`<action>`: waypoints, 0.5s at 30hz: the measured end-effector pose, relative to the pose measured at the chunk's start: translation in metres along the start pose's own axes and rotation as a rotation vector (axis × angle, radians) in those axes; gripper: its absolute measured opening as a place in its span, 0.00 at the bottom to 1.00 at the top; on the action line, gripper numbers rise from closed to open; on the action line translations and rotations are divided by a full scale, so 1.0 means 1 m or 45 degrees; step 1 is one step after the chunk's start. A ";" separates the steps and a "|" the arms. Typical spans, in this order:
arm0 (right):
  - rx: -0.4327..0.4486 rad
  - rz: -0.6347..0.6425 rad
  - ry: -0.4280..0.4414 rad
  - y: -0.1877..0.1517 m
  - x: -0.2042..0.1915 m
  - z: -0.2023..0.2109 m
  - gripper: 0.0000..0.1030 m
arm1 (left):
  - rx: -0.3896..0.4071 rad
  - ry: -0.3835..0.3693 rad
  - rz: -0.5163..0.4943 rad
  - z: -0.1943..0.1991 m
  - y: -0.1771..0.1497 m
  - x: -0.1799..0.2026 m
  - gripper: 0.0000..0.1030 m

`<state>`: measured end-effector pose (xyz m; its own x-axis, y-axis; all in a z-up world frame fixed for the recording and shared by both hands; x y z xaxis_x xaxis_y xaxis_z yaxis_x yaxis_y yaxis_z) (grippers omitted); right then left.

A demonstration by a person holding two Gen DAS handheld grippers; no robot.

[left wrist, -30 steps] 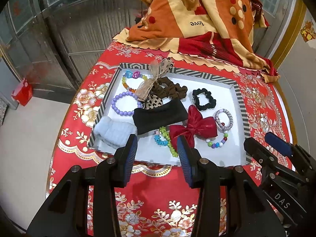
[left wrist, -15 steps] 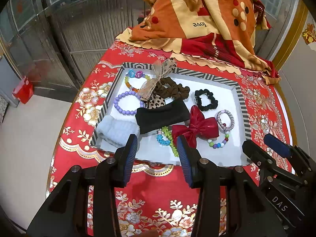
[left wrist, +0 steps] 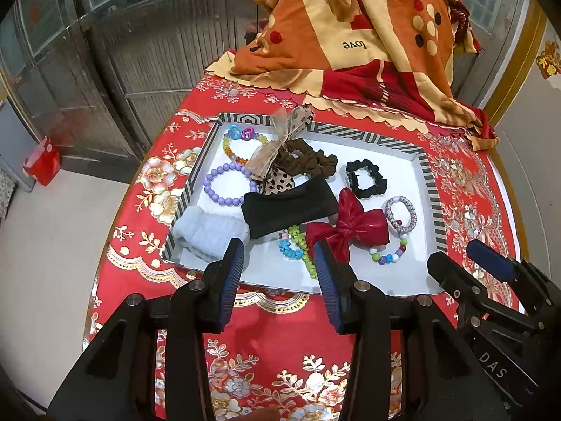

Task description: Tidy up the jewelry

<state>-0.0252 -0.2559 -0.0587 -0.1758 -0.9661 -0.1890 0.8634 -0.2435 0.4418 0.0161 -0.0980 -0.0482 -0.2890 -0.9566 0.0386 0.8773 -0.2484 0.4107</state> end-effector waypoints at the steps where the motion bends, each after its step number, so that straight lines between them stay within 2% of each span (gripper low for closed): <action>1: 0.000 0.001 0.000 0.000 0.000 0.000 0.57 | 0.000 -0.001 -0.002 0.000 0.000 0.000 0.40; 15: -0.004 -0.003 0.001 -0.002 0.005 0.000 0.57 | 0.009 0.007 0.000 -0.001 0.001 -0.004 0.40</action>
<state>-0.0275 -0.2605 -0.0603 -0.1776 -0.9655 -0.1904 0.8646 -0.2455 0.4384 0.0185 -0.0947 -0.0485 -0.2866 -0.9575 0.0334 0.8746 -0.2473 0.4171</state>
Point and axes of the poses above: each gripper's, at about its wrist camera, not at the fingertips, and z roughly against the way its jaws point, x to its right, y to its top, the point moved 10 cm from there along -z, roughly the way its jaws point, and after that the axes turned 7 degrees about -x, right-handed, at the moved point
